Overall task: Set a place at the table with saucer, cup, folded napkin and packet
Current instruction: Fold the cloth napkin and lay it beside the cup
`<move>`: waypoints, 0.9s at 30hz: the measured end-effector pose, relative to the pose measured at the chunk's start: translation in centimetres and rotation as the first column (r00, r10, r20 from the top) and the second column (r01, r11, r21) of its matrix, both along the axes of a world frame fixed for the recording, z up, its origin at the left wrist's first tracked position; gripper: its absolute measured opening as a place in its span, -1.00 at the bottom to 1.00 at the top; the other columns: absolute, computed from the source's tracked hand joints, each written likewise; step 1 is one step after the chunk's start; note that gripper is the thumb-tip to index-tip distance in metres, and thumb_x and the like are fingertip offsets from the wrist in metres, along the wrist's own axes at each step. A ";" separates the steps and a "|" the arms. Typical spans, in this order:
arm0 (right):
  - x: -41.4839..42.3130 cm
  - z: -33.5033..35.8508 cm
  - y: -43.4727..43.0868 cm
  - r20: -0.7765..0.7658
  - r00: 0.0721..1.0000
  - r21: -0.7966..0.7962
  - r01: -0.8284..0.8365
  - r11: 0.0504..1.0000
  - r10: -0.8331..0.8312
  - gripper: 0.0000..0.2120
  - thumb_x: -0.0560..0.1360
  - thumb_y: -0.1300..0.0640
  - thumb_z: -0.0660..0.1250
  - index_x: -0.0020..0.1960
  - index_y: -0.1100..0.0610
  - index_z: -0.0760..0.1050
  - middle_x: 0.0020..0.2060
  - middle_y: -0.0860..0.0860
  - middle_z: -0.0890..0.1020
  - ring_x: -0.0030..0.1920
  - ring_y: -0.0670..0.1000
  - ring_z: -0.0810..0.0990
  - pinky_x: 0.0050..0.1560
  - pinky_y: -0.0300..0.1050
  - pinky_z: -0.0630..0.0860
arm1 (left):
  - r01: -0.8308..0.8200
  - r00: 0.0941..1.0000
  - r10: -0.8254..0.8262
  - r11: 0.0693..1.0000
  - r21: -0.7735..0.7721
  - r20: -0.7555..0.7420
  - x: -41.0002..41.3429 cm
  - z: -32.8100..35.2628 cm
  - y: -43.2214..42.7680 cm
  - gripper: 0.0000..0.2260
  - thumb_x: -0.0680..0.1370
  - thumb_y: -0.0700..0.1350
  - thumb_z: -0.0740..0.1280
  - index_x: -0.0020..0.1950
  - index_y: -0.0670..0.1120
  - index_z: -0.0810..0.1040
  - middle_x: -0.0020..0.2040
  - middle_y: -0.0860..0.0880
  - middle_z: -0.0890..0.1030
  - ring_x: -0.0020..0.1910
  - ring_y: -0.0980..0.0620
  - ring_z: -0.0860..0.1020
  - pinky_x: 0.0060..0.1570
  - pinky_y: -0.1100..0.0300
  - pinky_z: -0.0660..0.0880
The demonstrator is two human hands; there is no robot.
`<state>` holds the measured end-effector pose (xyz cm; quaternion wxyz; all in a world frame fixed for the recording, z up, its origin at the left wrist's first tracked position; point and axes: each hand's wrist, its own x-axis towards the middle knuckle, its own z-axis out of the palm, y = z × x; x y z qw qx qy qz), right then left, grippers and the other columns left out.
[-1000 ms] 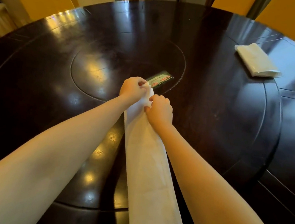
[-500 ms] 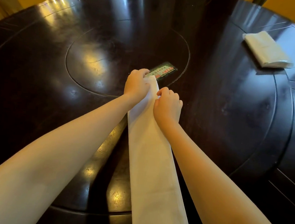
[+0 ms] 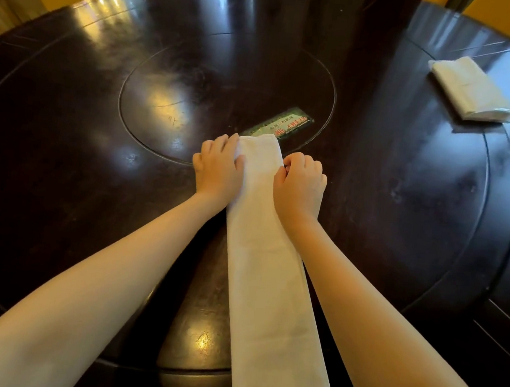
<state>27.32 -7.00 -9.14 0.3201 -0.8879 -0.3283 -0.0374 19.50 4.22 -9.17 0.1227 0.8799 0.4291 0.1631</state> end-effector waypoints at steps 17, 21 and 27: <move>0.9 -1.6 0.5 0.090 0.924 -0.495 -0.282 0.822 0.371 -0.45 0.61 -0.12 -0.24 0.53 0.08 -0.15 0.54 0.00 -0.10 0.53 0.00 -0.19 0.45 0.11 -0.35 | 0.118 0.936 -0.092 0.991 0.058 -0.339 0.0 -0.9 0.1 -0.51 0.62 0.05 -0.15 0.54 -0.03 -0.08 0.58 -0.02 -0.07 0.54 -0.02 -0.16 0.42 -0.12 -0.32; 0.9 -1.5 0.5 0.077 0.928 -0.484 -0.286 0.827 0.365 -0.48 0.62 -0.07 -0.23 0.53 0.09 -0.14 0.55 -0.01 -0.09 0.53 0.00 -0.17 0.46 0.10 -0.34 | 0.216 0.925 -0.193 0.976 0.034 -0.326 -2.5 -1.0 -2.9 -0.51 0.62 0.03 -0.15 0.54 -0.08 -0.03 0.58 -0.04 -0.02 0.54 0.01 -0.12 0.42 -0.03 -0.33; 0.8 -1.2 0.6 0.054 0.923 -0.510 -0.302 0.805 0.381 -0.47 0.62 -0.07 -0.21 0.53 0.09 -0.15 0.55 0.01 -0.10 0.53 0.02 -0.16 0.45 0.12 -0.34 | 0.291 0.900 -0.284 0.956 -0.029 -0.331 -7.4 -0.6 -9.9 -0.46 0.62 0.12 -0.17 0.53 -0.10 -0.15 0.57 -0.09 -0.12 0.53 -0.02 -0.22 0.43 0.03 -0.37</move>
